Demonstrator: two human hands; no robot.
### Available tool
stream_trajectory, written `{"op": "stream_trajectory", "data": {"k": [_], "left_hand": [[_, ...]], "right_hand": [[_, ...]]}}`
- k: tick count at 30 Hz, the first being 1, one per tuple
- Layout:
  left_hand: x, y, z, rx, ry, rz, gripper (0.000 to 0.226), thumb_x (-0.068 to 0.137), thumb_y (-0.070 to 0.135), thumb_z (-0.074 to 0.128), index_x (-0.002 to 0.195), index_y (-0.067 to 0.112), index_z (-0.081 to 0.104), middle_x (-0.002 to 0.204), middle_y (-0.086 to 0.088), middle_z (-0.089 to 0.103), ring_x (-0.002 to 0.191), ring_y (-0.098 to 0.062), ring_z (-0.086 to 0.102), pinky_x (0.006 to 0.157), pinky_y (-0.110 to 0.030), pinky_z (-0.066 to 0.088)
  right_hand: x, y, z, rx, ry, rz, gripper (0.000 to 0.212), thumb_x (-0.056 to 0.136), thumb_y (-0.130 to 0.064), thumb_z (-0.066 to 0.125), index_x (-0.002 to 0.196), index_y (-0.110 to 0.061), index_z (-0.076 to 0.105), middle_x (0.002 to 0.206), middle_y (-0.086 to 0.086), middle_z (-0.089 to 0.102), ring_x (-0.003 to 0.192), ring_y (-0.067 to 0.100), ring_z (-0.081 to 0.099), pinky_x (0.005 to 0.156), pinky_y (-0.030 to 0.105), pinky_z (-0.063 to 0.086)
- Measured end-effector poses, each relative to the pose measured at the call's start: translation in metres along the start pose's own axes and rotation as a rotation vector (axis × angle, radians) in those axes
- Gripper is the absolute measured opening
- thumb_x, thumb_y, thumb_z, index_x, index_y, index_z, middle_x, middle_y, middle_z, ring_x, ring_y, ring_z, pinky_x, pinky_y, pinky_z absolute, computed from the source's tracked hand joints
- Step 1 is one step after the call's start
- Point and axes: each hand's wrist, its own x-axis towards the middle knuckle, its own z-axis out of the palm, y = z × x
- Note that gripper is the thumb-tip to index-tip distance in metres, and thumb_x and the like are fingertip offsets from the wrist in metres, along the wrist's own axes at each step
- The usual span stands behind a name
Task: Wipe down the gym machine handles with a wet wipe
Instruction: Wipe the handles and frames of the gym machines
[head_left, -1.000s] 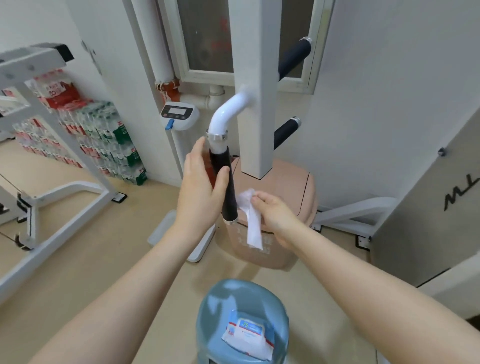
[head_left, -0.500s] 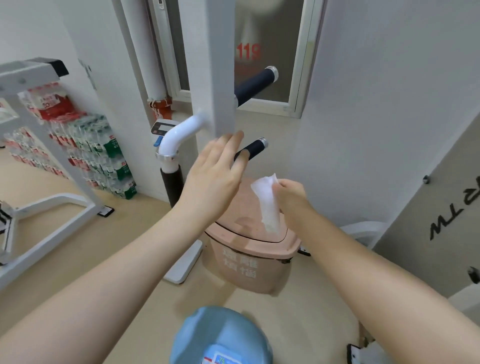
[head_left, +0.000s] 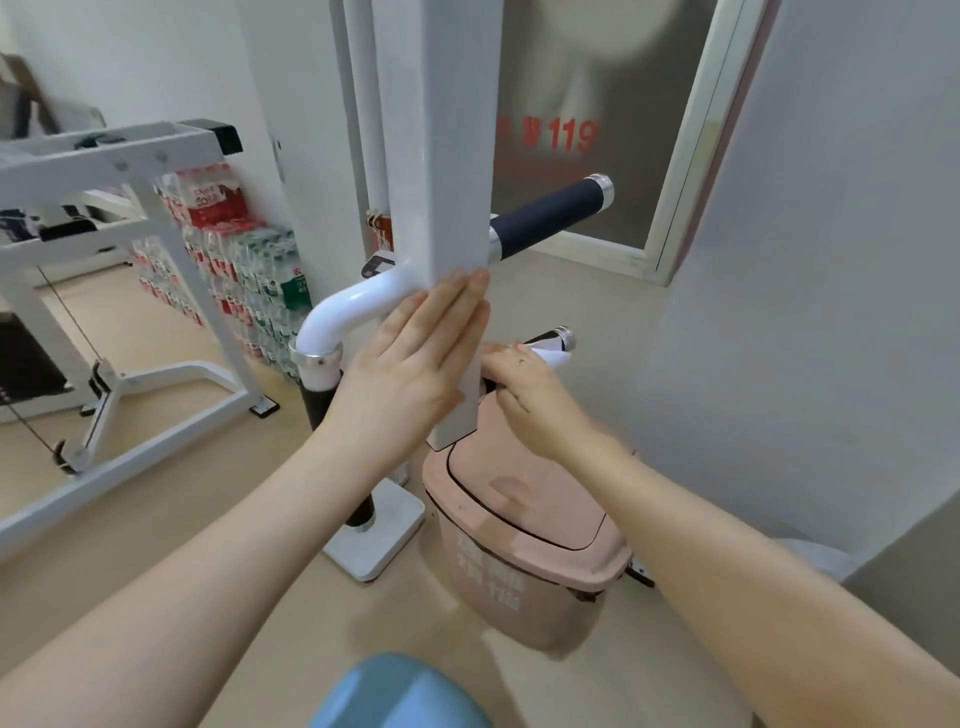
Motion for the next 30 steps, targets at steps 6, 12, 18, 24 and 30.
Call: {"op": "stream_trajectory", "data": {"k": [6,12,18,24,30], "left_hand": [[0.001,0.003,-0.001,0.032,-0.024,-0.023,0.085,0.057,0.020,0.082,0.131,-0.003,0.045,0.142,-0.019,0.041,0.132,-0.030,0.025,0.111,-0.042,0.015],[0.004,0.004,0.002,0.031,-0.054,-0.036,0.086,0.057,0.017,0.083,0.131,-0.004,0.045,0.143,-0.021,0.040,0.133,-0.032,0.022,0.110,-0.045,0.013],[0.001,0.004,0.003,0.017,-0.046,-0.041,0.086,0.059,0.018,0.082,0.131,-0.004,0.042,0.142,-0.021,0.040,0.133,-0.031,0.024,0.109,-0.045,0.014],[0.002,0.006,0.003,0.016,-0.036,-0.020,0.085,0.058,0.019,0.083,0.131,-0.002,0.044,0.142,-0.021,0.041,0.133,-0.032,0.024,0.109,-0.047,0.016],[0.002,0.003,0.004,-0.018,-0.036,0.019,0.082,0.058,0.018,0.083,0.128,-0.003,0.046,0.140,-0.020,0.044,0.132,-0.033,0.024,0.108,-0.047,0.015]], "right_hand": [[-0.002,0.018,-0.018,-0.038,-0.010,0.100,0.061,0.068,-0.003,0.030,0.123,-0.007,0.056,0.136,0.008,0.052,0.130,0.023,0.039,0.109,0.023,0.019],[0.004,0.041,-0.027,-0.016,0.064,0.160,0.055,0.077,0.014,0.038,0.125,-0.006,0.055,0.137,0.008,0.051,0.132,0.022,0.040,0.109,0.019,0.020],[0.000,0.002,-0.010,-0.008,-0.086,-0.188,0.065,0.060,0.005,0.028,0.115,-0.006,0.060,0.125,0.008,0.059,0.116,0.021,0.048,0.100,0.027,0.035],[0.015,0.028,-0.015,-0.079,0.058,0.099,0.045,0.068,-0.003,0.031,0.095,-0.010,0.066,0.102,0.006,0.067,0.097,0.028,0.057,0.082,0.026,0.037],[0.015,0.022,-0.021,-0.086,-0.052,-0.006,0.053,0.068,0.001,0.032,0.109,-0.010,0.063,0.108,0.008,0.065,0.101,0.024,0.053,0.090,0.034,0.041]]}}
